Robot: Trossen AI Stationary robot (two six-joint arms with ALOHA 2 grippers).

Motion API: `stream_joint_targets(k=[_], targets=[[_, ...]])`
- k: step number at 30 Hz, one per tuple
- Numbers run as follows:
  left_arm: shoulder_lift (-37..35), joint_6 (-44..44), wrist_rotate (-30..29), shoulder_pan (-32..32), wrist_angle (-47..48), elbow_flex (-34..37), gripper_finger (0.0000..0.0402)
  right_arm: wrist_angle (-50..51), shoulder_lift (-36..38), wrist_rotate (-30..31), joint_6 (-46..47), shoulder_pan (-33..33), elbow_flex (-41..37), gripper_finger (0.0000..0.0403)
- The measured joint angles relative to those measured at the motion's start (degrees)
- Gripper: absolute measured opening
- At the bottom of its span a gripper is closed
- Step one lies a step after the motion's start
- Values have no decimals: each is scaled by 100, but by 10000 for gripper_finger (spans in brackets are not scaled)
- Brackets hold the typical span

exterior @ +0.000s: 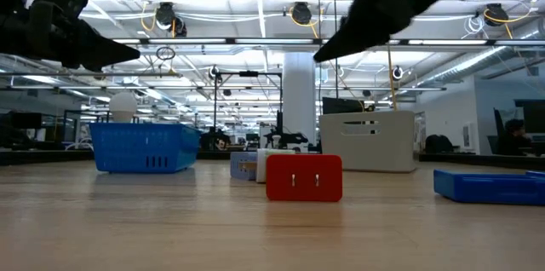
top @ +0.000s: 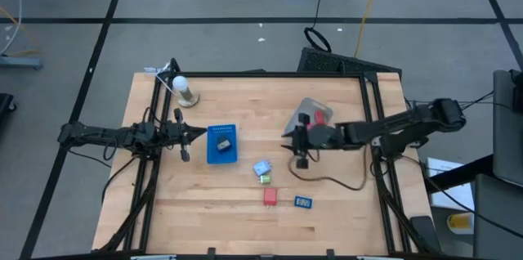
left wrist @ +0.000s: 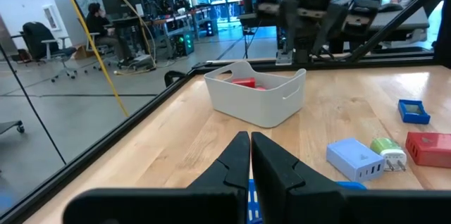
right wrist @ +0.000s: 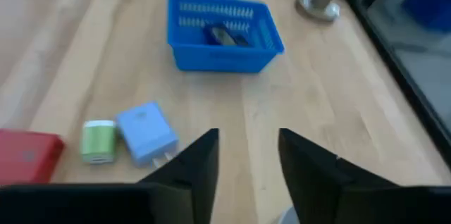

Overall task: Pick & Place Office items
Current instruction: Put the light blue charger adapter into the gray bin

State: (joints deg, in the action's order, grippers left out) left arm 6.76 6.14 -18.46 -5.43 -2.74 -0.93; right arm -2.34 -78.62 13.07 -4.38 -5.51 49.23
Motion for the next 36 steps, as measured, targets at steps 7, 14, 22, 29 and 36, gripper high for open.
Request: stream_joint_targets(k=[7,14,22,29,36], targets=[[7,10,22,0,0,0,19,134,-951,-1087,-679,210,582,178],[89,80,38,0,-2,2,19,-532,-1442,-1353,-1078,125,584,192],[110,16,40,0,1,2,19,-1025,-2067,-1493,-2031,132,589,243],[111,62,41,1,2,2,19,-1120,-2031,-1852,-1588,107,586,311],[111,55,39,0,2,2,19,-1078,-2328,-2498,-1720,209,692,326]])
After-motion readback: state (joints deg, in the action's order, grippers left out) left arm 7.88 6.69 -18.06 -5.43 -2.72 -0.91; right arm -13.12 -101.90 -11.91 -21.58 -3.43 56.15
